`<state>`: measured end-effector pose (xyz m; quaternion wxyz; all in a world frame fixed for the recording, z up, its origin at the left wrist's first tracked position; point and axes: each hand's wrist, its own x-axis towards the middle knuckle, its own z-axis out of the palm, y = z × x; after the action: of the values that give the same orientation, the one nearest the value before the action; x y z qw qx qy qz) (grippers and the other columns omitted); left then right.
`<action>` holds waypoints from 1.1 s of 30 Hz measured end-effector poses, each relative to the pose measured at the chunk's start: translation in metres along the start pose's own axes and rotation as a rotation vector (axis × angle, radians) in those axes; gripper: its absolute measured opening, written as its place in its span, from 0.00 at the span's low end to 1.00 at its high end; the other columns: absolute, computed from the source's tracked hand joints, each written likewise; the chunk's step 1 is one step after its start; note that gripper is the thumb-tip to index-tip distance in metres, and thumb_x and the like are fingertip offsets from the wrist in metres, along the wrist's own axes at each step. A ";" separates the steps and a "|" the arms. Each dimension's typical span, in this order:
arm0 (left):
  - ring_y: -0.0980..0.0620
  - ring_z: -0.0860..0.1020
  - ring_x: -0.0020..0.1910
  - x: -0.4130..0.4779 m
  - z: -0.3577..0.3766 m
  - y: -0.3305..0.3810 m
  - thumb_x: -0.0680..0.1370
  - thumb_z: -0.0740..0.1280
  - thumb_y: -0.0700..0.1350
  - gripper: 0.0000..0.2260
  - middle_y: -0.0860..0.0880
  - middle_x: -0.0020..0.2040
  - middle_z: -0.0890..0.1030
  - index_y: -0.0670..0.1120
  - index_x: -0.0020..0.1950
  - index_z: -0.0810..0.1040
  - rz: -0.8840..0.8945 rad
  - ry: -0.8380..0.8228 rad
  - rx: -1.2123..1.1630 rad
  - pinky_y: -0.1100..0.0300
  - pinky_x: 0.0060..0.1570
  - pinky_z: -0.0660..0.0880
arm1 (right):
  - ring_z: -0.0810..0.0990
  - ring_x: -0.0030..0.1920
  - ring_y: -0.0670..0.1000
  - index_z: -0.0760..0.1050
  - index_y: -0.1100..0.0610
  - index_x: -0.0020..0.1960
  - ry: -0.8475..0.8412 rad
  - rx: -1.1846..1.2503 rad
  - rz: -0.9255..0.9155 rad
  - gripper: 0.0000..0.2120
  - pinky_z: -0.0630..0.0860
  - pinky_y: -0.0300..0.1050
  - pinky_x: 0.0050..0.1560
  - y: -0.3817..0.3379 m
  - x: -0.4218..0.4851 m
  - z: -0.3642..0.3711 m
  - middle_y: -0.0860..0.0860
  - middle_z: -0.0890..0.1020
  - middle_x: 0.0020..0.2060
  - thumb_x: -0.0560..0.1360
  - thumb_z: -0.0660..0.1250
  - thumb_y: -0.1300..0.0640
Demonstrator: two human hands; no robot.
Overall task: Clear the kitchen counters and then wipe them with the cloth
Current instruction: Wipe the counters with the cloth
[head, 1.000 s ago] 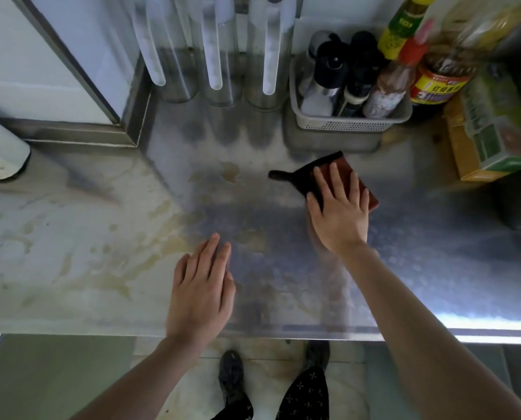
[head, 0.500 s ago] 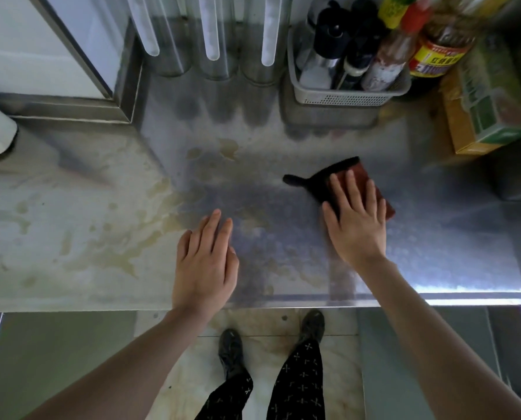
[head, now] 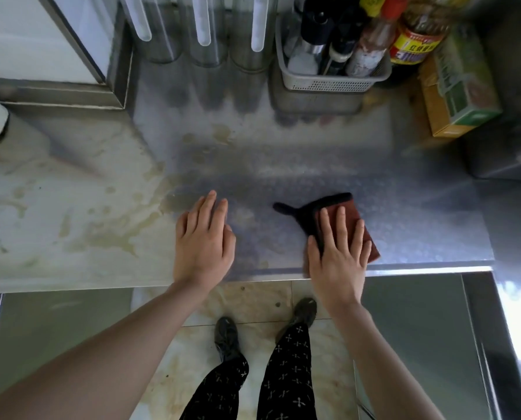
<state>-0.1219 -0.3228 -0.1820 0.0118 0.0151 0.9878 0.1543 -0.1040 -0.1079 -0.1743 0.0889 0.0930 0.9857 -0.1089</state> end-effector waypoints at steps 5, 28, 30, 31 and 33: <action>0.43 0.70 0.65 -0.004 -0.010 -0.003 0.77 0.53 0.45 0.19 0.41 0.68 0.70 0.39 0.64 0.71 -0.027 0.070 -0.050 0.51 0.62 0.63 | 0.47 0.74 0.64 0.50 0.47 0.76 -0.009 0.005 -0.006 0.28 0.44 0.62 0.71 -0.051 -0.024 0.018 0.53 0.53 0.76 0.77 0.43 0.40; 0.43 0.63 0.70 -0.027 -0.023 -0.071 0.78 0.51 0.49 0.22 0.42 0.73 0.63 0.42 0.71 0.64 -0.011 -0.125 0.159 0.44 0.66 0.62 | 0.56 0.74 0.62 0.52 0.46 0.75 -0.061 -0.166 -0.472 0.25 0.51 0.62 0.69 -0.118 0.002 0.028 0.50 0.58 0.74 0.79 0.46 0.41; 0.44 0.63 0.70 -0.028 -0.022 -0.071 0.78 0.50 0.49 0.23 0.43 0.73 0.64 0.42 0.71 0.63 -0.021 -0.129 0.154 0.44 0.67 0.62 | 0.47 0.75 0.60 0.45 0.43 0.75 -0.054 -0.140 -0.378 0.25 0.44 0.59 0.72 -0.099 0.035 0.019 0.46 0.49 0.75 0.79 0.44 0.41; 0.44 0.63 0.70 -0.028 -0.021 -0.071 0.79 0.49 0.50 0.23 0.43 0.73 0.64 0.43 0.71 0.63 -0.019 -0.131 0.155 0.44 0.67 0.62 | 0.45 0.75 0.60 0.45 0.43 0.75 -0.035 -0.113 -0.288 0.26 0.43 0.59 0.72 -0.093 0.051 0.015 0.46 0.48 0.76 0.79 0.43 0.41; 0.44 0.64 0.70 -0.027 -0.020 -0.072 0.78 0.49 0.50 0.23 0.43 0.72 0.65 0.43 0.71 0.64 -0.013 -0.124 0.157 0.44 0.67 0.61 | 0.44 0.75 0.61 0.47 0.44 0.76 0.012 -0.055 -0.143 0.26 0.43 0.61 0.73 -0.092 0.076 0.010 0.49 0.49 0.77 0.79 0.44 0.42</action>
<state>-0.0973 -0.3981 -0.1839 0.0727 0.0193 0.9943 0.0750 -0.1949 -0.1861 -0.1802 0.0775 0.0206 0.9930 -0.0872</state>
